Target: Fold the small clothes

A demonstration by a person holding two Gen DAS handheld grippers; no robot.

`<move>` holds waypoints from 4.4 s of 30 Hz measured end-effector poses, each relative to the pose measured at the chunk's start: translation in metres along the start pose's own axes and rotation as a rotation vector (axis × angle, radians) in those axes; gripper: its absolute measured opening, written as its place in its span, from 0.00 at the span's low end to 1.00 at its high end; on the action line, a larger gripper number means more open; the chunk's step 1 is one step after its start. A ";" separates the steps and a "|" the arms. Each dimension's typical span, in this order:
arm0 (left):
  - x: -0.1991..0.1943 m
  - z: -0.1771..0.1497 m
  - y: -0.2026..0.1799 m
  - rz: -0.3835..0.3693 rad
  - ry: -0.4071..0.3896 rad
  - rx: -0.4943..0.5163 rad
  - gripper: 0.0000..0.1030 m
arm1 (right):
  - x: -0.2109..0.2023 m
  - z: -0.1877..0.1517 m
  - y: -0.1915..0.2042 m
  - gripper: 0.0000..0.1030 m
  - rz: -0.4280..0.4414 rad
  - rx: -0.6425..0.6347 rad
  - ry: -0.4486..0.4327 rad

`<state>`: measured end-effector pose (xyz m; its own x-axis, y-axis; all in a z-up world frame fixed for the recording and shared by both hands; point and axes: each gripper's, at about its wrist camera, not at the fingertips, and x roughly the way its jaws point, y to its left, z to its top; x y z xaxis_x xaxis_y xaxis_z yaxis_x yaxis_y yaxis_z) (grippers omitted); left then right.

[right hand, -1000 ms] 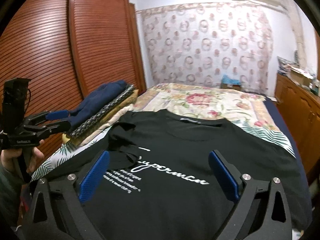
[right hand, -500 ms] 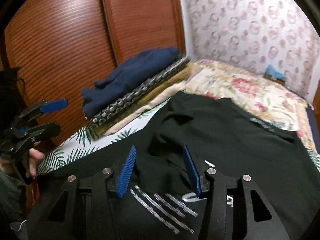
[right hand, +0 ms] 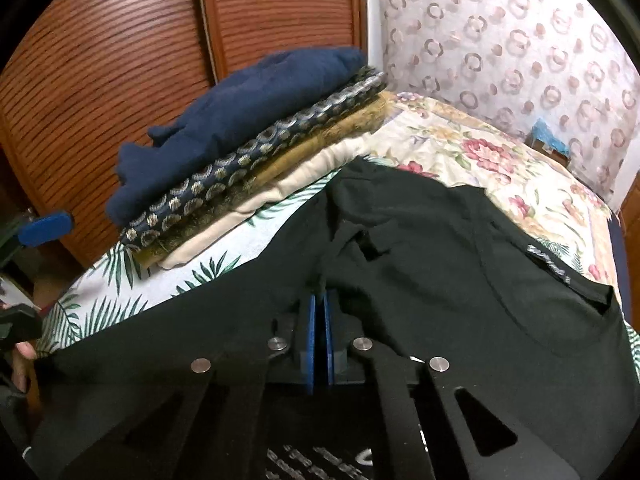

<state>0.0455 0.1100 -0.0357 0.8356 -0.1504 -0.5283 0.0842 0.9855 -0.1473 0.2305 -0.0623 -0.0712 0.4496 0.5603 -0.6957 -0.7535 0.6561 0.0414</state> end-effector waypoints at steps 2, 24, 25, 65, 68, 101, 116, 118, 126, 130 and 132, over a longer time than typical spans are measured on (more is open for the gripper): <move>0.000 0.000 0.000 -0.001 0.001 -0.004 0.83 | -0.010 0.001 -0.008 0.03 -0.018 0.015 -0.020; 0.018 0.000 -0.025 -0.028 0.046 0.006 0.83 | -0.073 -0.037 -0.072 0.47 -0.278 0.157 -0.052; 0.019 0.000 -0.029 -0.036 0.048 0.010 0.83 | -0.080 -0.034 -0.075 0.47 -0.288 0.152 -0.059; 0.068 -0.003 -0.116 -0.172 0.281 0.098 0.08 | -0.051 -0.127 -0.098 0.47 -0.282 0.234 0.035; 0.059 0.001 -0.127 -0.187 0.272 0.112 0.08 | -0.051 -0.127 -0.097 0.47 -0.287 0.228 0.038; 0.133 0.091 -0.061 0.017 0.246 0.115 0.71 | -0.058 -0.131 -0.106 0.47 -0.262 0.244 0.024; 0.212 0.106 -0.034 0.161 0.419 0.154 0.44 | -0.060 -0.133 -0.109 0.50 -0.234 0.258 0.014; 0.218 0.103 -0.033 0.182 0.438 0.151 0.44 | -0.060 -0.133 -0.110 0.50 -0.226 0.266 0.010; 0.229 0.099 -0.025 0.201 0.472 0.151 0.44 | -0.058 -0.133 -0.109 0.50 -0.214 0.268 0.006; 0.234 0.098 -0.026 0.188 0.486 0.155 0.22 | -0.059 -0.134 -0.111 0.50 -0.204 0.275 0.003; 0.235 0.098 -0.028 0.186 0.489 0.164 0.11 | -0.059 -0.134 -0.112 0.50 -0.202 0.278 0.001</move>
<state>0.2927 0.0550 -0.0738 0.4984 0.0468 -0.8657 0.0756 0.9924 0.0972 0.2237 -0.2363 -0.1305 0.5756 0.4048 -0.7105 -0.4901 0.8663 0.0965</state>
